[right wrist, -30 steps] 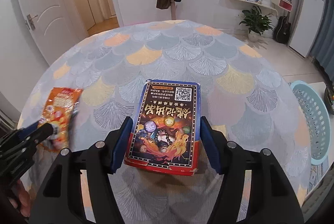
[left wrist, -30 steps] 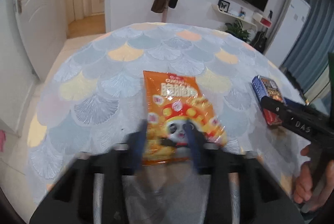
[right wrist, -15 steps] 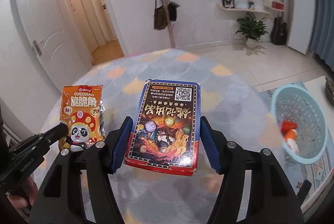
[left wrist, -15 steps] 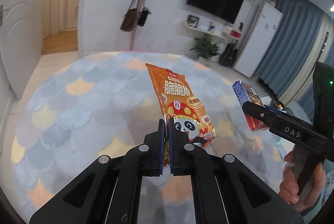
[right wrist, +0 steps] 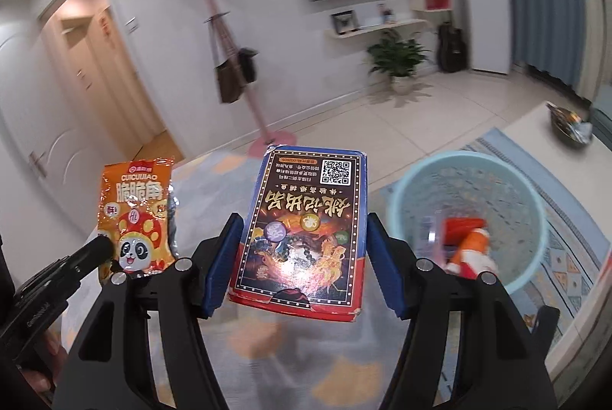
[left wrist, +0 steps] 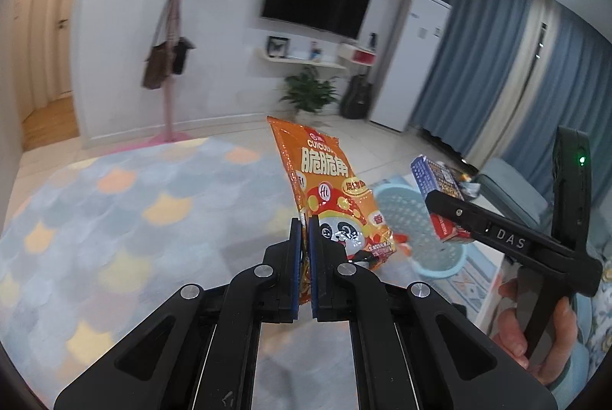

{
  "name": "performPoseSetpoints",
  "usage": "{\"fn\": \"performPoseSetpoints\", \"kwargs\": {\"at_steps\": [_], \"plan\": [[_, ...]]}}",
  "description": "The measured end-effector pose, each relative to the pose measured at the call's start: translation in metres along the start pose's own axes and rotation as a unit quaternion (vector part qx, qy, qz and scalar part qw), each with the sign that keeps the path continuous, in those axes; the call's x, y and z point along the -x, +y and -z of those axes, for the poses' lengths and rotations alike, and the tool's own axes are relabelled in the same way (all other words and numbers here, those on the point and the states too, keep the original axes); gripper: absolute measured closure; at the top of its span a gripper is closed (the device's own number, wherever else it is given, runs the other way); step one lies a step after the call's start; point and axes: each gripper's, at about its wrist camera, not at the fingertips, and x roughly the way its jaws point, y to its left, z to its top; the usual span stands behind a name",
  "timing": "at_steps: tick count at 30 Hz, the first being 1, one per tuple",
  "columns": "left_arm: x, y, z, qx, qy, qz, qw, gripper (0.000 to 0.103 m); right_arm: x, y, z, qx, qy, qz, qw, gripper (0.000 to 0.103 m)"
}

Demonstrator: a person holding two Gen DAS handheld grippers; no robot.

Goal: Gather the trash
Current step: 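Carry snack bag and book box over the blue basket and release both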

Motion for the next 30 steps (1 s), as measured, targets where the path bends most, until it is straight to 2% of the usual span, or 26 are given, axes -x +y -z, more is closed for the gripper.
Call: {"fn": "performPoseSetpoints", "kwargs": {"at_steps": [9, 12, 18, 26, 27, 28, 30], "plan": [[-0.070, -0.067, -0.017, -0.047, 0.037, 0.050, 0.9969, 0.101, -0.007, -0.098, -0.009, -0.073, -0.005, 0.064, 0.995, 0.042], [-0.102, -0.088, -0.021, -0.075, 0.059, 0.056, 0.9938, 0.101, -0.023, -0.129, -0.009, -0.091, 0.021, 0.079, 0.993, 0.042], [-0.162, -0.115, -0.022, -0.101, 0.102, 0.067, 0.9875, 0.101, -0.060, -0.181, 0.002, -0.132, 0.070, 0.110, 0.983, 0.042], [-0.216, -0.143, -0.014, -0.128, 0.143, 0.081, 0.9780, 0.099, -0.084, -0.218, 0.011, -0.160, 0.100, 0.138, 0.972, 0.039], [-0.220, -0.144, -0.015, -0.129, 0.143, 0.080, 0.9780, 0.091, -0.085, -0.222, 0.011, -0.169, 0.102, 0.133, 0.971, 0.036], [-0.223, -0.145, -0.015, -0.128, 0.143, 0.077, 0.9785, 0.074, -0.084, -0.227, 0.011, -0.179, 0.101, 0.128, 0.970, 0.035], [-0.223, -0.147, -0.012, -0.125, 0.135, 0.077, 0.9798, 0.060, -0.080, -0.232, 0.013, -0.185, 0.099, 0.131, 0.969, 0.033]]}}
